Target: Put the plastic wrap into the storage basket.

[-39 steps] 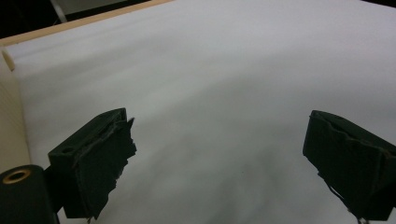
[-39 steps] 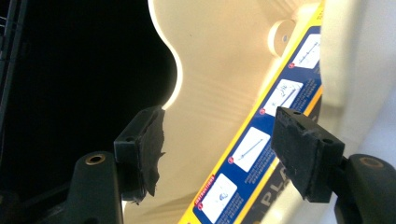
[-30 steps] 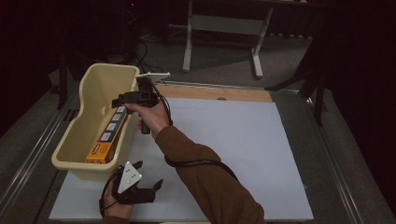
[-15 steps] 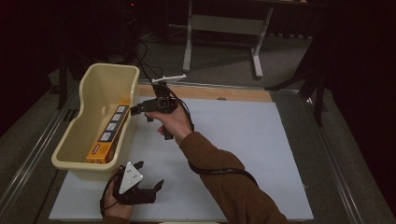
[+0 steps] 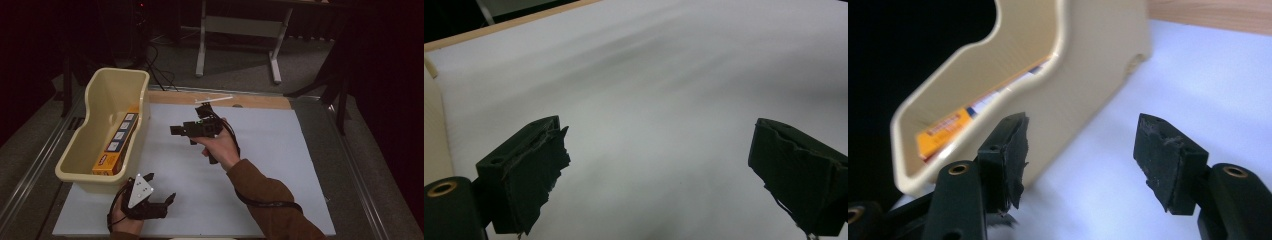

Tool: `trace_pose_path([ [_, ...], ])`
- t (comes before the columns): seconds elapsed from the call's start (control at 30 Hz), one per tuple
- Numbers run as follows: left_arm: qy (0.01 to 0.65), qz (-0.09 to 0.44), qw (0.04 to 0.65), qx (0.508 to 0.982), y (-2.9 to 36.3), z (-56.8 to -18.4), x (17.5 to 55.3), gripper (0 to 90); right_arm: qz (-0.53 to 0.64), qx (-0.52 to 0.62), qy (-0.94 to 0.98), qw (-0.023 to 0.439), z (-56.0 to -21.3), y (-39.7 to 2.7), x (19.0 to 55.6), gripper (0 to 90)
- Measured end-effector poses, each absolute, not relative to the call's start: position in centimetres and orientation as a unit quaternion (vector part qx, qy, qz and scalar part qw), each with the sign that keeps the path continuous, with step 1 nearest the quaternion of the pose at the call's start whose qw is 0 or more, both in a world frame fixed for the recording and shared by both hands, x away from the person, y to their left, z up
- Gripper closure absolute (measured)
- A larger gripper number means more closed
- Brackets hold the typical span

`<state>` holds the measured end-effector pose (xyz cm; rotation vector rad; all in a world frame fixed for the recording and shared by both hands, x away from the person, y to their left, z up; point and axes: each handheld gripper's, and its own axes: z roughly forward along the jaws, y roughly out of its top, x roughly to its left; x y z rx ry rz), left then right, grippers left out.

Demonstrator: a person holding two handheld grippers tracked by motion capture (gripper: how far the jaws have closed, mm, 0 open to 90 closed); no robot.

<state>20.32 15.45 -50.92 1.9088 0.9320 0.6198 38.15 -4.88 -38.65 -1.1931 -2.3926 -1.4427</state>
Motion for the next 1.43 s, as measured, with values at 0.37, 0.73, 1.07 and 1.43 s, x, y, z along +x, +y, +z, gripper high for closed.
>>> trace_pose_path([
  [0.37,0.377,0.252,0.447,0.772,15.5,-51.0,20.2,7.8,-0.466,-0.348,-0.813,-0.040,-40.9,-10.6,35.1,38.9],
  [0.73,0.375,0.252,0.446,0.772,15.4,-51.0,20.2,7.8,-0.469,-0.330,-0.813,-0.097,-43.0,-16.5,32.3,38.6],
  [1.07,0.377,0.249,0.451,0.770,15.5,-51.0,20.2,7.8,-0.462,-0.287,-0.825,-0.152,-46.5,-21.6,30.1,27.3],
  [1.43,0.373,0.246,0.449,0.774,15.3,-51.0,20.3,7.8,-0.453,-0.325,-0.812,-0.174,-49.1,-28.5,28.7,17.7],
])
